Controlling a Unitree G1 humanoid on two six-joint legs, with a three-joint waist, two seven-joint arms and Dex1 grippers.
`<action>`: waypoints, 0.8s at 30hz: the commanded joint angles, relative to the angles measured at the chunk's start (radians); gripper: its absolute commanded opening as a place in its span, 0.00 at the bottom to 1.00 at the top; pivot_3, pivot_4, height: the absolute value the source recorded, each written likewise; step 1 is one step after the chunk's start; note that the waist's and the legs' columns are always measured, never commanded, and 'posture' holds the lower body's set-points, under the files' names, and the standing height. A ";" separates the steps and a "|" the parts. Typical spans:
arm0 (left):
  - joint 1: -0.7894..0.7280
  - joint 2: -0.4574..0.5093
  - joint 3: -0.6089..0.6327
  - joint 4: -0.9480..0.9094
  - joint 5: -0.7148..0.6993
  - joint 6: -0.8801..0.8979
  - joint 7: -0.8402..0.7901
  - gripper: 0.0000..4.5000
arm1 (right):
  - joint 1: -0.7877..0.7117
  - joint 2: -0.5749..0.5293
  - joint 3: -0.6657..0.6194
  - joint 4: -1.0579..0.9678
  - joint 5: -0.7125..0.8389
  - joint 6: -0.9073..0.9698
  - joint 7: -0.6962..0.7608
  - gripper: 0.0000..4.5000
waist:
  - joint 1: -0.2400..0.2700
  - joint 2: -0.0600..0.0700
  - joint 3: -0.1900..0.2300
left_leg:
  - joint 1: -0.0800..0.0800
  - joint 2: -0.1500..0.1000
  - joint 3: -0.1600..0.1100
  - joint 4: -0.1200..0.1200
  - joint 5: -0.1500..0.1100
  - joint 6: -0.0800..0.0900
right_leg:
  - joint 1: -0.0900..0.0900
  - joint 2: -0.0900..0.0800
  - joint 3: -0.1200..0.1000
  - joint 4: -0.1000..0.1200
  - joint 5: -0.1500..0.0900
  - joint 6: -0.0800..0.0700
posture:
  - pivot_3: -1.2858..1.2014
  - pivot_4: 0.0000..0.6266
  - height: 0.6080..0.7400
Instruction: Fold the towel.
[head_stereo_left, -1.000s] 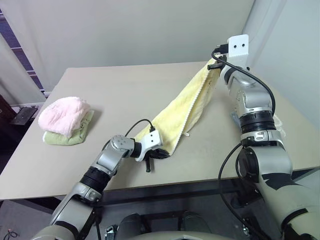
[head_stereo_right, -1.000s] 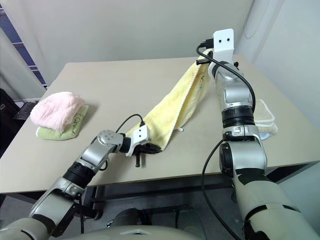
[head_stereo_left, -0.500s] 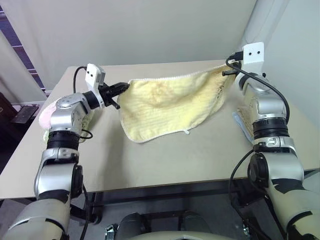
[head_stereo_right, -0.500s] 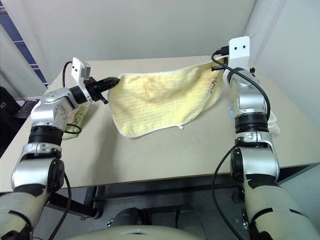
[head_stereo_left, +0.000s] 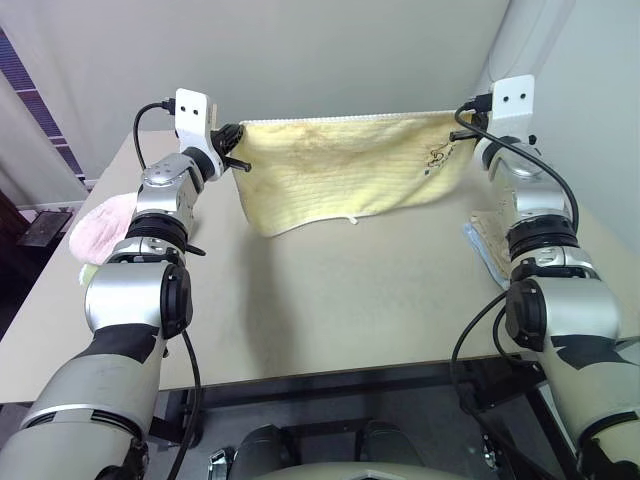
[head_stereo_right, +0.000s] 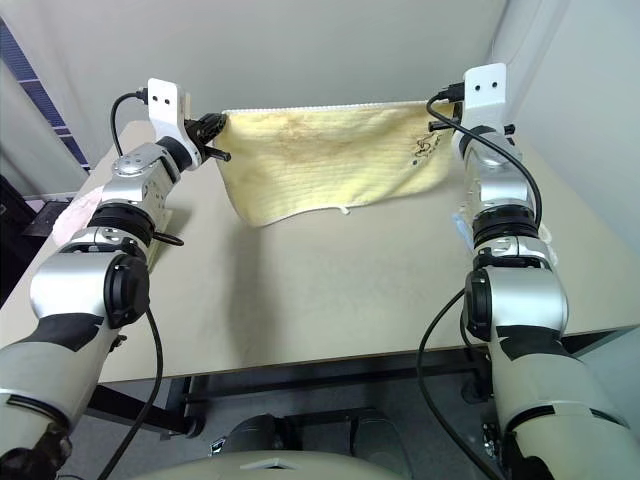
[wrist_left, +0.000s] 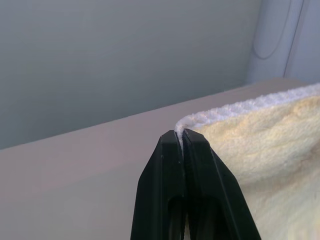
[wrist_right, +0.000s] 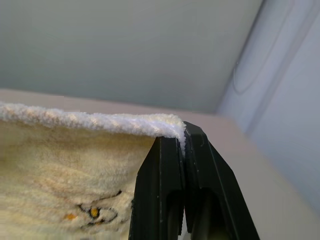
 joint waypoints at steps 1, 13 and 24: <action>0.019 0.074 0.018 -0.020 0.004 -0.005 -0.114 0.01 | 0.071 -0.045 -0.037 -0.160 0.052 0.005 0.103 0.00 | 0.000 0.000 0.000 | 0.000 0.000 0.000 0.000 0.000 0.000 | 0.000 0.000 0.000 0.000 0.000 0.000 | 0.52 0.00 1.00; 0.312 0.260 0.016 -0.299 -0.054 0.161 -0.640 0.01 | 0.779 -0.202 -0.177 -1.186 0.361 0.530 0.366 0.00 | 0.003 -0.002 0.003 | -0.006 0.003 -0.004 0.004 -0.005 0.002 | -0.003 -0.001 0.000 0.000 -0.002 -0.005 | 0.52 0.00 1.00; 0.596 0.337 -0.025 -0.829 -0.224 0.494 -0.878 0.01 | 1.180 -0.319 -0.320 -1.454 0.516 0.640 0.557 0.00 | 0.009 -0.003 0.003 | 0.001 0.003 -0.005 0.001 -0.006 0.002 | 0.002 -0.003 -0.002 -0.011 0.002 -0.009 | 0.52 0.00 1.00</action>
